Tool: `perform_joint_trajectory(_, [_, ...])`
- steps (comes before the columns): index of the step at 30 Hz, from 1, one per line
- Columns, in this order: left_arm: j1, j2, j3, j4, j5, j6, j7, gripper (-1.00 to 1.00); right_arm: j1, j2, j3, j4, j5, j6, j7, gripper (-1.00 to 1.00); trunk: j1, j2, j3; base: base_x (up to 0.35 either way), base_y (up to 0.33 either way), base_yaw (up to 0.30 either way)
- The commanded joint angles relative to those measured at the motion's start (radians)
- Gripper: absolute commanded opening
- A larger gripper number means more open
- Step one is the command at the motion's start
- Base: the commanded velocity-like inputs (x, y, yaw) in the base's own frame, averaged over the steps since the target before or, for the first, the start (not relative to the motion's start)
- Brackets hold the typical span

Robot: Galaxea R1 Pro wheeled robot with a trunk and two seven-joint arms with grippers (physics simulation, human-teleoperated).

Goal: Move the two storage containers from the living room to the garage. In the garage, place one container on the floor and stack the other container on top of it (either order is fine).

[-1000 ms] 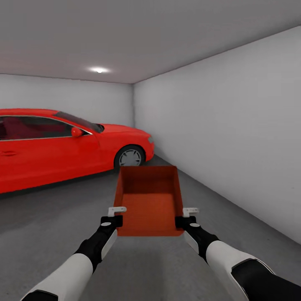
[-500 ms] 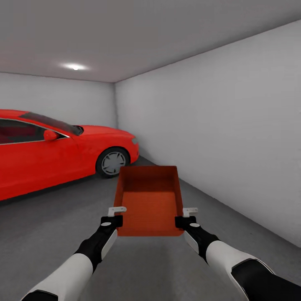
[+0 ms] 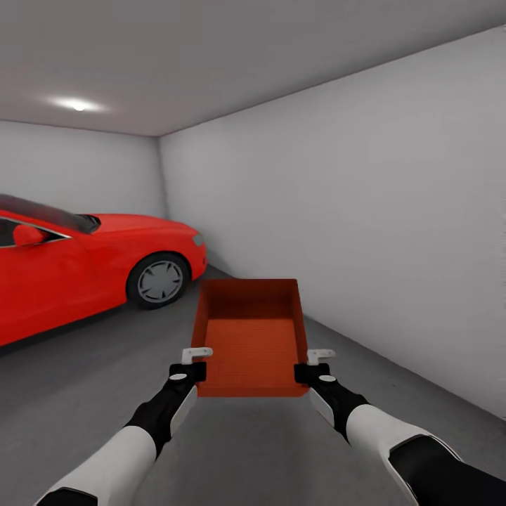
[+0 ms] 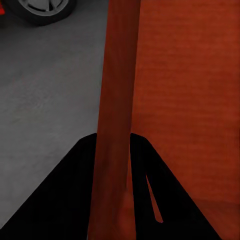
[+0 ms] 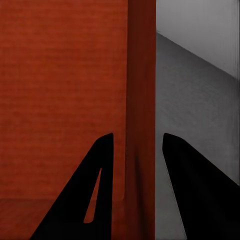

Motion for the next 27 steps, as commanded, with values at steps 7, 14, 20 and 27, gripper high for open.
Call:
perform_joint_trajectory(7, [-0.001,0.008,0.014,-0.006,-0.020,0.008,0.064,-1.00,0.000,-0.010,-0.015,0.016,-0.015,-0.004,-0.007,-1.00,0.001,-0.001,0.000,0.239,0.000,-0.247])
perform_joint_trajectory(14, [-0.001,0.008,0.014,-0.006,-0.020,0.008,0.064,-1.00,0.000,-0.010,-0.015,0.016,-0.015,-0.004,-0.007,-1.00,0.001,-0.001,0.000,0.238,0.000,-0.246])
perform_joint_trajectory(20, [-0.001,0.008,0.014,-0.006,-0.020,0.008,0.064,-1.00,0.000,-0.010,-0.015,0.016,-0.015,-0.004,-0.007,-1.00,0.001,-0.001,0.000,0.235,0.000,-0.246])
perform_joint_trajectory(27, [-0.001,0.008,0.014,-0.006,-0.020,0.008,0.064,-1.00,0.000,-0.010,-0.015,0.016,-0.015,-0.004,-0.007,-1.00,0.001,-0.001,0.000,0.231,0.000,-0.246])
